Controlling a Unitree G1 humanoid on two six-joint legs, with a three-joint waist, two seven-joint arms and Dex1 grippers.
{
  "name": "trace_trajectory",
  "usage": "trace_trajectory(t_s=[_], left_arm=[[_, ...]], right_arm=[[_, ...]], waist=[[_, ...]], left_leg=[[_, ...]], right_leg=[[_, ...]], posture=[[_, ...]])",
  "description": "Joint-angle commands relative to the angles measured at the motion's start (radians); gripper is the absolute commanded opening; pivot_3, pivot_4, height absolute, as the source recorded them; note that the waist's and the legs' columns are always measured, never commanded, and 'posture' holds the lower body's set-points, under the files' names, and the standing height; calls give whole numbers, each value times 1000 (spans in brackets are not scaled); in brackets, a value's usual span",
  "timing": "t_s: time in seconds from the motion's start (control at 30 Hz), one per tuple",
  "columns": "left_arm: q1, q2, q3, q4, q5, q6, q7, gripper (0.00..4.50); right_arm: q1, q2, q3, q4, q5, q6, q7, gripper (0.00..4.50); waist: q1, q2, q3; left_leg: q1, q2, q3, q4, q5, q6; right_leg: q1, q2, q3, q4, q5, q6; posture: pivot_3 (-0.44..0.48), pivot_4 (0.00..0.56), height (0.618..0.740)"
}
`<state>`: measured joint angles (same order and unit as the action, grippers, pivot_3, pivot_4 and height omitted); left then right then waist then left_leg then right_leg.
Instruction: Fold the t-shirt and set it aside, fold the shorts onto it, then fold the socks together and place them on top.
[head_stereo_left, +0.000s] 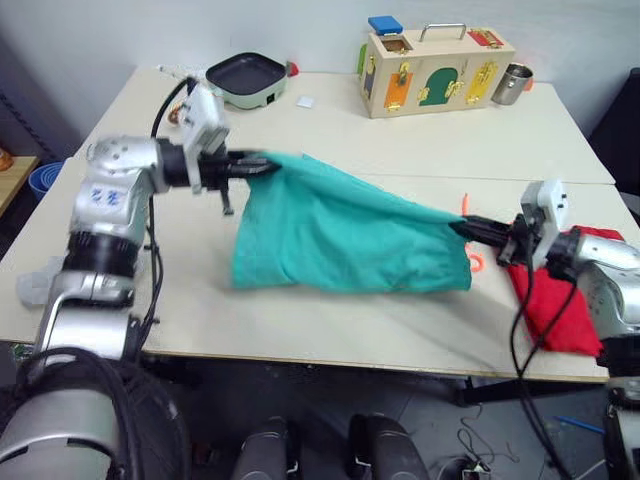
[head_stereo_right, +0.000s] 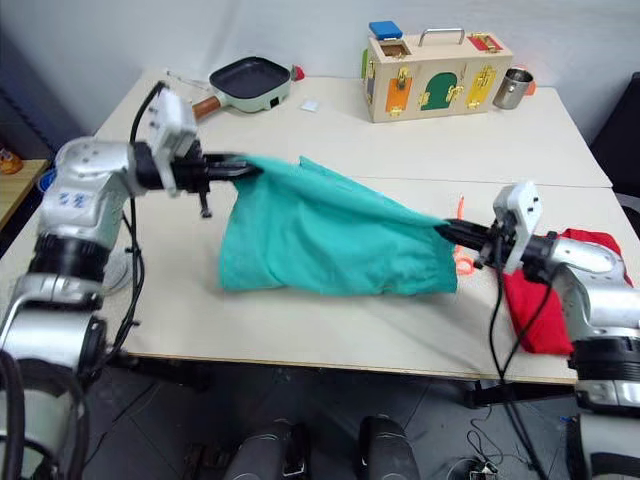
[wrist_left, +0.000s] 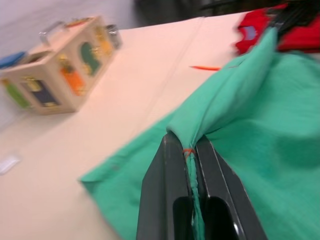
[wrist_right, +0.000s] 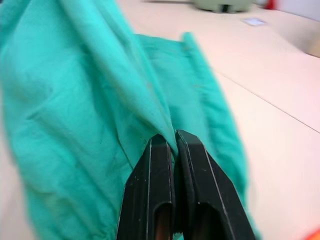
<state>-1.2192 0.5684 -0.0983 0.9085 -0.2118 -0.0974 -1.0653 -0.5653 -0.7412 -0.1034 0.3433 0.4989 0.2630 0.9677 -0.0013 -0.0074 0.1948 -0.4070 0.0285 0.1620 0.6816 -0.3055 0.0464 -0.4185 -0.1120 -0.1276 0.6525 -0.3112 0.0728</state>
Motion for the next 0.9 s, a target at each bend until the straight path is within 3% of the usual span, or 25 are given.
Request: trace_trajectory(t_s=[0.03,0.2,0.43,0.53,0.73,0.83,0.9], left_arm=[[-110,-52,9,211,101,-146,157,0],[-165,-142,-4,372,221,-229,371,0],[-158,-205,34,428,279,-233,568,0],[-147,-221,56,435,287,-218,601,679],[-135,-179,113,424,288,-225,659,2463],[-114,-137,144,403,269,-269,603,3380],[-86,-108,160,376,250,-315,498,4001]], right_arm=[[-23,48,-45,10,-55,11,-165,41],[23,127,-50,-26,-141,-25,-324,41],[78,203,-80,-71,-187,-73,-462,41],[96,227,-97,-92,-172,-89,-485,0],[109,200,-135,-121,-155,-93,-454,1757],[124,159,-158,-156,-146,-116,-406,2768],[145,110,-163,-186,-138,-141,-332,3494]], waist=[[-2,0,0],[-2,-2,1],[-3,-2,1],[-3,-2,1],[-3,-2,1],[-7,-2,1],[-6,-2,1]], left_leg=[[0,0,0,0,0,1],[-1,-1,1,1,1,3],[-1,-1,1,2,2,5],[-1,-1,1,1,2,5],[-1,-1,1,1,2,4],[0,-1,2,1,2,4],[0,0,2,1,2,4]], right_leg=[[0,0,-2,0,0,0],[0,-1,-2,-1,2,4],[0,-2,-1,0,2,5],[0,-2,-1,0,2,5],[0,-1,-1,0,2,5],[0,-1,-1,0,2,5],[0,-1,-1,0,2,5]], posture=[[0,150,740],[0,150,740],[0,150,740],[0,150,740],[0,150,740],[0,150,740],[0,150,740]])
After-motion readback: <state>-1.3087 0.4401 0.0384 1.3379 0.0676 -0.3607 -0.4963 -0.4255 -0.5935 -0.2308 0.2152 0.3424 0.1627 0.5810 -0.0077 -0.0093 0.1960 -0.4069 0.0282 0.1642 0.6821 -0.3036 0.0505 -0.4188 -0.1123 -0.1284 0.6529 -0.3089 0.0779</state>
